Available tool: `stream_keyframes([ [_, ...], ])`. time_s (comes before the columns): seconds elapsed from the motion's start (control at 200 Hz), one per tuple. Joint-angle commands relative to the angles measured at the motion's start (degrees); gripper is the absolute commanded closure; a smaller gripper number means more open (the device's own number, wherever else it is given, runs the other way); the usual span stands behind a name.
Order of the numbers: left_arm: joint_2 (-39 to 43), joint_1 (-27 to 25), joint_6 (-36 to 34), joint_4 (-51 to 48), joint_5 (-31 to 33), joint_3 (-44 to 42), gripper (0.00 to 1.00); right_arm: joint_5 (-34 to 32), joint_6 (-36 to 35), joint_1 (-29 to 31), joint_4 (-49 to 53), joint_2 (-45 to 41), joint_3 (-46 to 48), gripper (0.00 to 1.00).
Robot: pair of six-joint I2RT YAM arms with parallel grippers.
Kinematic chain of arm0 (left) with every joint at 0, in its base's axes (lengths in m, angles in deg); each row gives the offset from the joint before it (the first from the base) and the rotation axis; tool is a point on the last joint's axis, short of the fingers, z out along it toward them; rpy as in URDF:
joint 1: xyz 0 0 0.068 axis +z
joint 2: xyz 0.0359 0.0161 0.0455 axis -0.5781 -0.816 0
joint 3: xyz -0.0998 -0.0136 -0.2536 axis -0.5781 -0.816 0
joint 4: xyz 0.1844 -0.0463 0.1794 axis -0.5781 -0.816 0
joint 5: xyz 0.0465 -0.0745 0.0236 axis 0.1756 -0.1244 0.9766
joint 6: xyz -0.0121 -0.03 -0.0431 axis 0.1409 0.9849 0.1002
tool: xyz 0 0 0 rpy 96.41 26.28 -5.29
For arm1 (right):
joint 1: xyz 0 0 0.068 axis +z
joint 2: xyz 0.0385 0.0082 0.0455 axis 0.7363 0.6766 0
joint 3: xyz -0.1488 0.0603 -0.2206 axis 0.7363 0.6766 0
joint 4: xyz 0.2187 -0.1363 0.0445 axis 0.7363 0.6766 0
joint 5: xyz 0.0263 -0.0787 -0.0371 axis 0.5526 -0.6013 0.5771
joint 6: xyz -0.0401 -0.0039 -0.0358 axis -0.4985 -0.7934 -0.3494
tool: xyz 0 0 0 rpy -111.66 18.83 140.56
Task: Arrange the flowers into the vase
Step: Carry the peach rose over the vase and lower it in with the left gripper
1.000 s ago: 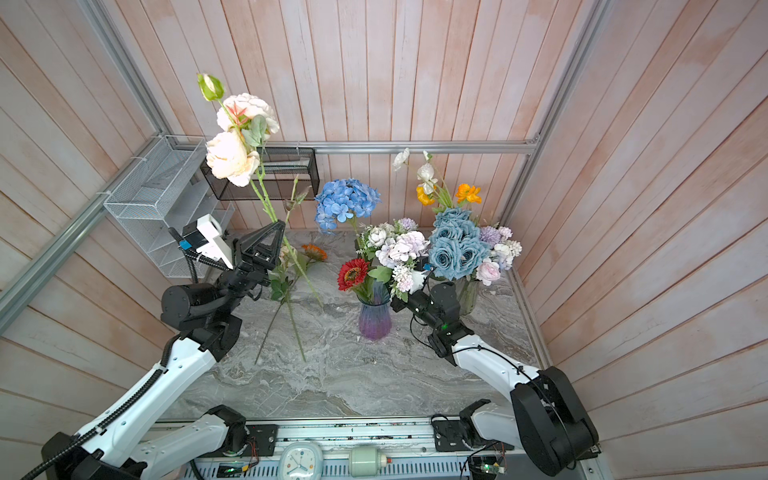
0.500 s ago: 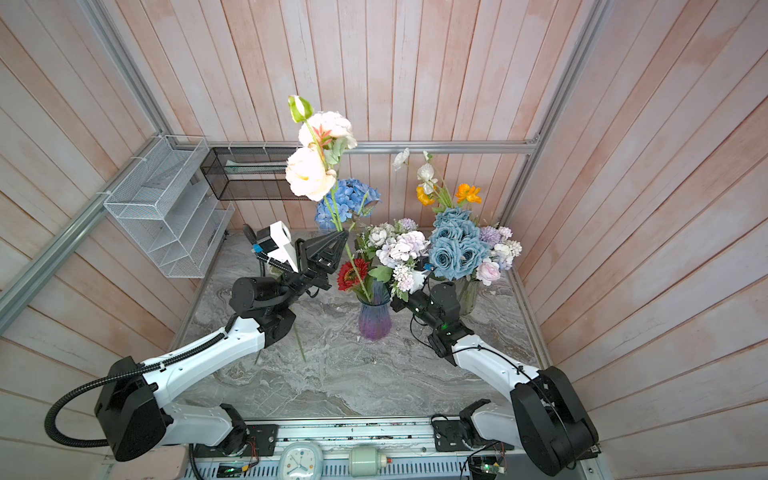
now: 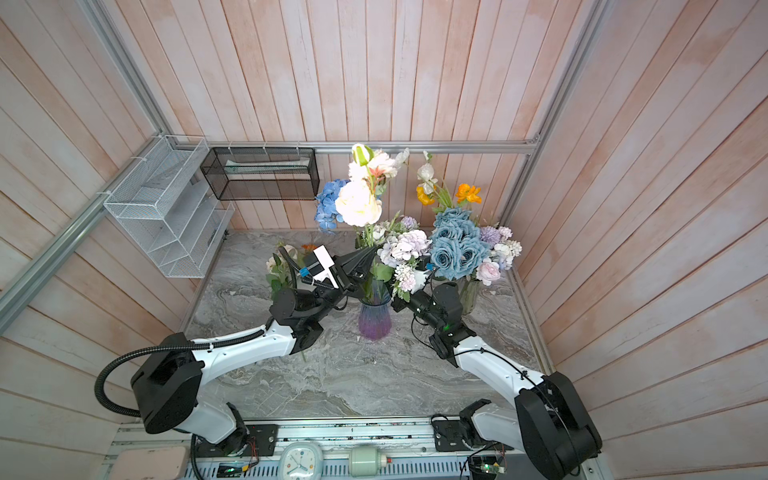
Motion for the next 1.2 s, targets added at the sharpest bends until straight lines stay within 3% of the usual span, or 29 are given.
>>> stream_keyframes([
  [0.0,-1.5,-1.3,-7.2,3.6,4.8,-1.6,1.00,1.1,0.0,0.2,-1.3,-0.7,-0.2,0.87],
  [0.095,-2.5,-2.2,-9.8,3.3,7.0,-3.0,1.00,0.6,-0.5,0.2,-1.0,-0.9,-0.2,0.87],
  [0.35,-4.1,-3.2,-7.8,3.7,12.5,-7.3,1.00,0.5,-1.0,0.2,-0.4,-0.6,-0.7,0.87],
  [0.555,-3.3,-3.5,-6.3,-1.2,16.4,-8.6,1.00,0.7,-1.2,0.2,0.2,-0.3,-1.0,0.87],
  [0.66,-2.6,-3.5,-6.0,-4.5,16.7,-8.5,0.95,0.7,-1.0,0.2,0.1,-0.1,-1.2,0.87],
  [0.7,-2.5,-3.5,-5.7,-5.8,16.9,-8.4,0.91,0.9,-0.9,0.1,0.1,0.0,-1.3,0.87],
  [0.855,-1.3,-3.6,-4.1,-8.4,17.2,-8.8,0.58,1.0,-0.9,0.2,0.1,0.1,-1.3,0.87],
  [1.06,2.3,-3.9,-2.1,-13.0,16.3,-8.8,0.46,0.9,-1.0,0.2,0.2,0.1,-1.3,0.87],
  [1.195,6.9,-4.0,0.2,-23.1,14.5,-8.1,0.24,0.3,-1.4,0.2,0.6,-0.6,-1.1,0.87],
])
